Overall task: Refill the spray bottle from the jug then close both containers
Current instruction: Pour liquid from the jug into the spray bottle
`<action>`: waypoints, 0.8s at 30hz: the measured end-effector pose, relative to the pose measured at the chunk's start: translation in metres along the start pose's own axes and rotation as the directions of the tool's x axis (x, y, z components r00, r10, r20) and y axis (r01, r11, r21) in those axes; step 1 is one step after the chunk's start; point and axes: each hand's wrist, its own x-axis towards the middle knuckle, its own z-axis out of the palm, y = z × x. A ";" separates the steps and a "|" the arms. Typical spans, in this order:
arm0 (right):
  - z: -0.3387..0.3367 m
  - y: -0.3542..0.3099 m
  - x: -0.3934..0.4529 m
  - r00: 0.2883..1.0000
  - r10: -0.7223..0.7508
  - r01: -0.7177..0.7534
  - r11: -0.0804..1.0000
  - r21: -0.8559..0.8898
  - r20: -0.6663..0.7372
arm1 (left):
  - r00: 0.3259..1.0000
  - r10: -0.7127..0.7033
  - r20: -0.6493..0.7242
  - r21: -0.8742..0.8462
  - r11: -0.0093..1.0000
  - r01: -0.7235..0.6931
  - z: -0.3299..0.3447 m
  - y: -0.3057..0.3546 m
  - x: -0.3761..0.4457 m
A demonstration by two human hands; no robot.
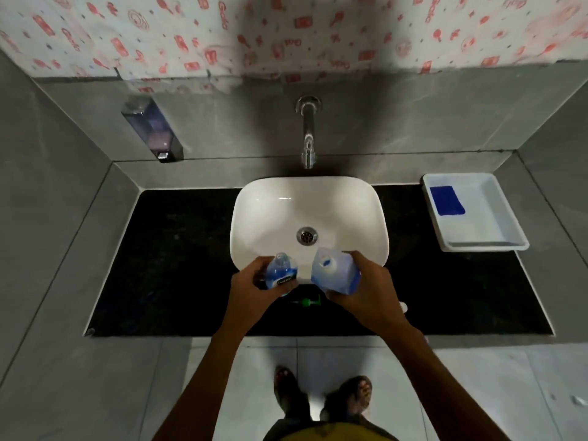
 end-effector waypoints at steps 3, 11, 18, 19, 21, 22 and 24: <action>0.013 0.024 -0.021 0.996 0.072 -0.074 0.997 0.031 0.043 | 0.997 -0.073 -0.001 -0.054 0.996 0.073 0.005 -0.023 -0.021; 0.025 0.099 -0.051 0.963 0.261 -0.257 0.965 -0.060 0.071 | 0.942 -0.332 -0.034 0.013 0.943 0.333 -0.010 -0.090 -0.044; 0.019 0.137 -0.054 0.939 0.332 -0.333 0.943 -0.008 0.095 | 0.918 -0.397 -0.019 0.051 0.916 0.397 -0.031 -0.120 -0.031; 0.019 0.140 -0.052 0.936 0.340 -0.341 0.940 -0.005 0.096 | 0.917 -0.398 -0.013 0.063 0.915 0.398 -0.033 -0.123 -0.029; 0.020 0.148 -0.049 0.928 0.356 -0.359 0.934 0.004 0.109 | 0.911 -0.412 0.003 0.081 0.908 0.411 -0.036 -0.131 -0.023; 0.020 0.151 -0.047 0.925 0.362 -0.366 0.931 0.012 0.116 | 0.908 -0.420 0.013 0.088 0.905 0.417 -0.037 -0.134 -0.021; 0.019 0.155 -0.043 0.924 0.364 -0.368 0.930 0.017 0.121 | 0.904 -0.428 0.019 0.101 0.900 0.424 -0.037 -0.138 -0.017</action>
